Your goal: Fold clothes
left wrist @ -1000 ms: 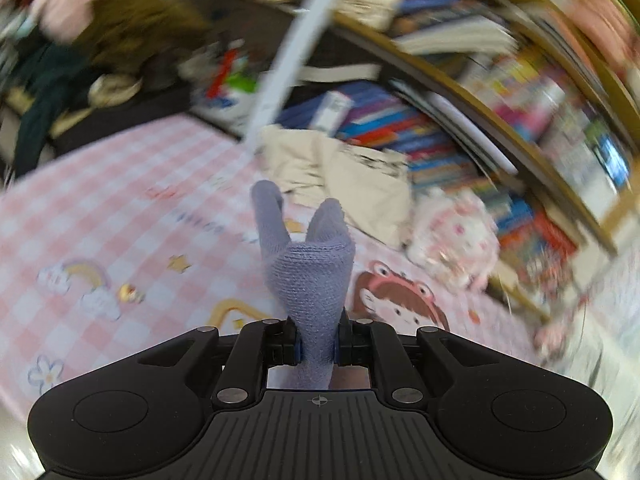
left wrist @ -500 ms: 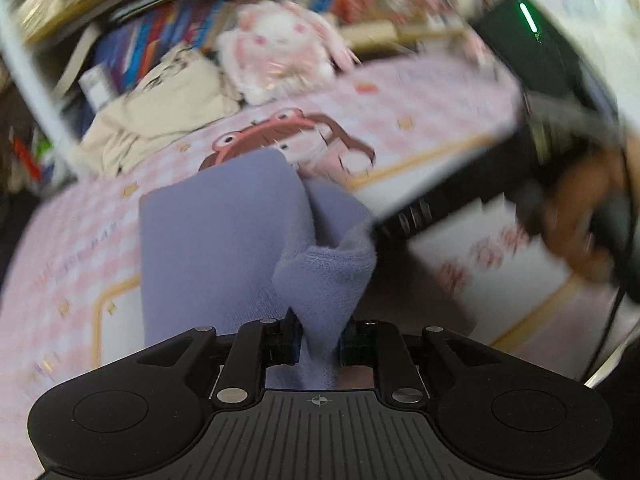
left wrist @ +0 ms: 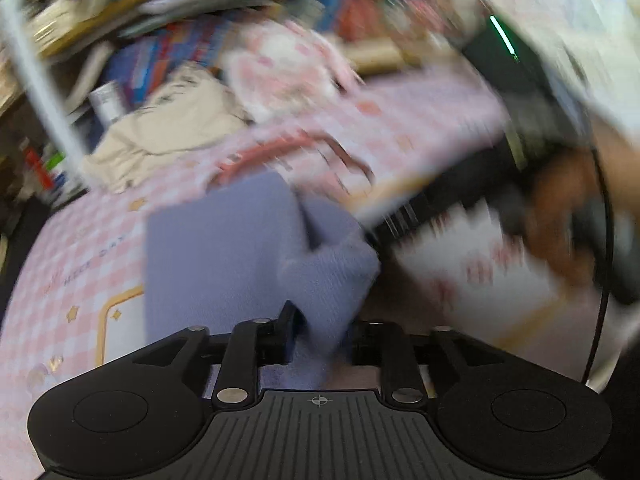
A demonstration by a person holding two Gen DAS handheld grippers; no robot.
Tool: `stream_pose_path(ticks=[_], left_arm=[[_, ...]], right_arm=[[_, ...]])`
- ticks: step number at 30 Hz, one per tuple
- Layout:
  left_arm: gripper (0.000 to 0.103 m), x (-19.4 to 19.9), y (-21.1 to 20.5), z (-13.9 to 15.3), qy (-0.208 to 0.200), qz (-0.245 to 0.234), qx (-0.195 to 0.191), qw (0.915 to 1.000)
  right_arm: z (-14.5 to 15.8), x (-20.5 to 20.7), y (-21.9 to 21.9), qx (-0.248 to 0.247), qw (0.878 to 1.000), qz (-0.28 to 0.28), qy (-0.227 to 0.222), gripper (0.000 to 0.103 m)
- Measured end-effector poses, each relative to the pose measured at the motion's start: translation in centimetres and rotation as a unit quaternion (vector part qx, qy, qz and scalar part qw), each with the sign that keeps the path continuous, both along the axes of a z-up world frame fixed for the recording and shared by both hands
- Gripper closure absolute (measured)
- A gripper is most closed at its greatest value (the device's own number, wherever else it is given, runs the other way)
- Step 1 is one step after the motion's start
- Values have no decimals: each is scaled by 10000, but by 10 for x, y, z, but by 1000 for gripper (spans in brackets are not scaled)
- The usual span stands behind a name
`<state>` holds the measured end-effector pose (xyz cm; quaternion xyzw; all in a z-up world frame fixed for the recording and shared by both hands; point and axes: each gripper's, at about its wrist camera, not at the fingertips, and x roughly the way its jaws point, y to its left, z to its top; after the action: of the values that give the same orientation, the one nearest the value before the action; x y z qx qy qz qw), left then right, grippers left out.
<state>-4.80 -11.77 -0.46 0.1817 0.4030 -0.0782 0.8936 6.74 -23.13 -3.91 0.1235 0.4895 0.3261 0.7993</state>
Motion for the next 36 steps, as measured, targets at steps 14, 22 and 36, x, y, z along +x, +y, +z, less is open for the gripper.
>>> stream_pose_path(ticks=[14,22,36], left_arm=[[34,-13,23,39,-88,-167,-1385,9902],[37,-20,87,64,-764,727,-2283,9679],[50,-16,79,2,-394,106,-1164,9924]], right_arm=[[24,8,-55,2026,9716,-770,944,40],[15,11,-18,1616,9776,-602,1203,40],[5,28,27,1174,9868,-750,830,50]])
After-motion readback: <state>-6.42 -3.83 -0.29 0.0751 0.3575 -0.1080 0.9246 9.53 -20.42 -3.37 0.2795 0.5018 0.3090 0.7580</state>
